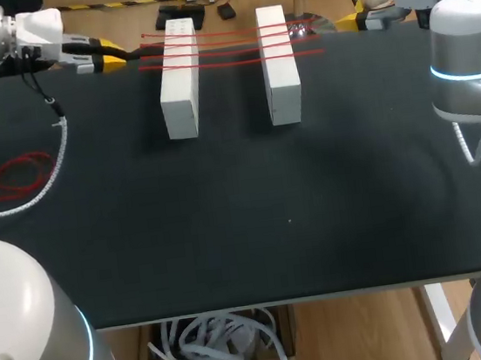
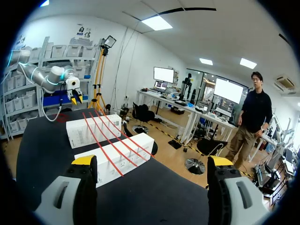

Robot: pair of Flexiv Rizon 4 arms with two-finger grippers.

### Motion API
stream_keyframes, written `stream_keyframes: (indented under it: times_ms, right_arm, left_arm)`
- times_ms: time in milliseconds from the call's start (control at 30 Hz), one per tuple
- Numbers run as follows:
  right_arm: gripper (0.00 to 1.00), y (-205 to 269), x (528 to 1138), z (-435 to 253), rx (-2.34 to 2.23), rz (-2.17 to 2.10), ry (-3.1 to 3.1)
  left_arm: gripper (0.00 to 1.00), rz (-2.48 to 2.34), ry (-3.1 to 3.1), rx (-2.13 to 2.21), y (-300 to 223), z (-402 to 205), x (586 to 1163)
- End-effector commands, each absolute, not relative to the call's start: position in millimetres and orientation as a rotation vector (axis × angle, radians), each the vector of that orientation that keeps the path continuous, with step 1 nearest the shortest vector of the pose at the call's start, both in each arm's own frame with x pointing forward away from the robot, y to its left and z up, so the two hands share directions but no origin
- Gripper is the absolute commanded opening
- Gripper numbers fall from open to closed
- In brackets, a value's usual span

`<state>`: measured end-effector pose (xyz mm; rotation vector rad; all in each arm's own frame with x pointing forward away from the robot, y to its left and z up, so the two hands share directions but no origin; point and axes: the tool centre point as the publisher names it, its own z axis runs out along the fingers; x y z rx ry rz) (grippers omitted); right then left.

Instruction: Grab the tape and strap the tape.

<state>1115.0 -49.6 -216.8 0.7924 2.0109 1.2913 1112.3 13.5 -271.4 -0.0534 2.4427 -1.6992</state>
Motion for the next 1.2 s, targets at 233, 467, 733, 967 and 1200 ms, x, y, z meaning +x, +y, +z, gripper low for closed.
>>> stream_keyframes:
  times_ms: [233, 467, 733, 967, 1200]
  right_arm:
    - [1.00, -49.8, 1114.7, -216.6, 0.793, 1.291, 2.011]
    - [1.00, -49.8, 1114.7, -216.6, 0.793, 1.291, 2.011]
    - [1.00, -49.8, 1114.7, -216.6, 0.793, 1.291, 2.011]
    - [1.00, -49.8, 1114.7, -216.6, 0.793, 1.291, 2.011]
    - [1.00, -49.8, 1114.7, -216.6, 0.793, 1.291, 2.011]
  left_arm:
    - [0.33, -1.783, 2.520, 0.069, 4.9, -286.1, 1122.8]
    - [0.28, -1.815, 2.530, 0.056, -1.1, -298.2, 1123.2]
    - [0.24, -1.843, 2.521, 0.054, -6.1, -306.9, 1125.8]
    - [0.24, -1.857, 2.514, 0.056, -9.6, -311.0, 1129.0]
    - [0.20, -1.871, 2.504, 0.059, -12.9, -313.4, 1131.8]
